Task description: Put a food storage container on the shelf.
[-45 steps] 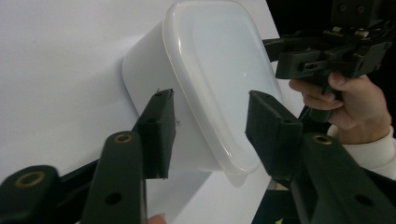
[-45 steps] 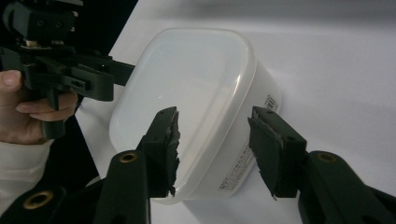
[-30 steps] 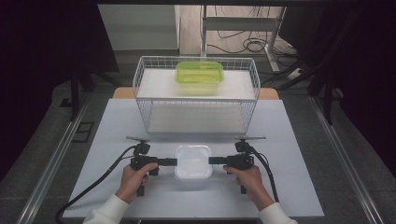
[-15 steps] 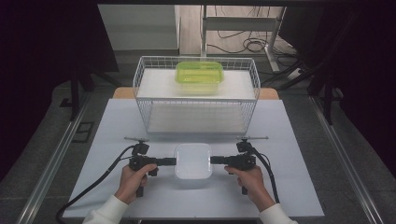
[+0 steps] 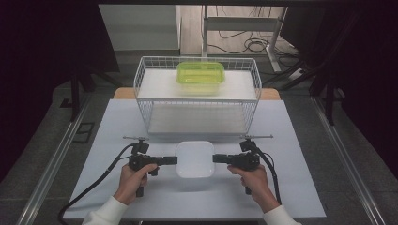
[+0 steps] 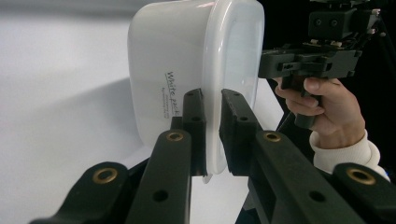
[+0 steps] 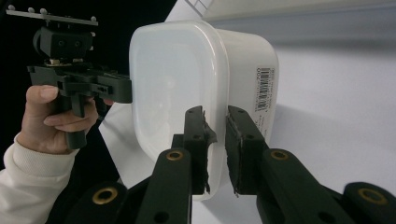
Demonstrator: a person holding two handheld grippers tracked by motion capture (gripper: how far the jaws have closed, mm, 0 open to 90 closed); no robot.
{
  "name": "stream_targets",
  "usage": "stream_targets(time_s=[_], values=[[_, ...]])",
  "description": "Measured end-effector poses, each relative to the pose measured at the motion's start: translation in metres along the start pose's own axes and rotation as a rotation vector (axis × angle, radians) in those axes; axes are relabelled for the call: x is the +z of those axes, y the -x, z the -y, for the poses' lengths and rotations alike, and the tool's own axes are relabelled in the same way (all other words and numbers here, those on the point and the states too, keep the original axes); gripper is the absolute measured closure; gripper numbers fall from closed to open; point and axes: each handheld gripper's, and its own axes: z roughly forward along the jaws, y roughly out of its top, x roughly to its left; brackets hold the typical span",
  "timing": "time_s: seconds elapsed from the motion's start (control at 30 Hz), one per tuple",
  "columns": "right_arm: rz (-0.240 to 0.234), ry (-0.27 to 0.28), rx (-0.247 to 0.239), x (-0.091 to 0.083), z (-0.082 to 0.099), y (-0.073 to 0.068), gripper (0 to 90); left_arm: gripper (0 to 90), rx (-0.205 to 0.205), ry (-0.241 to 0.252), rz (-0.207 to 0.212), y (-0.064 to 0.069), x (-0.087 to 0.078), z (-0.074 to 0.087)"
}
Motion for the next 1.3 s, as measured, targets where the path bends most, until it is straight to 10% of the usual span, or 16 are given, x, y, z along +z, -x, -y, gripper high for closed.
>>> stream_targets(time_s=[1.3], values=[[0.027,0.116,-0.199,-0.032,-0.014,-0.038,78.1,80.4,0.199,0.033,-0.03,0.04,-0.014,-0.023]])
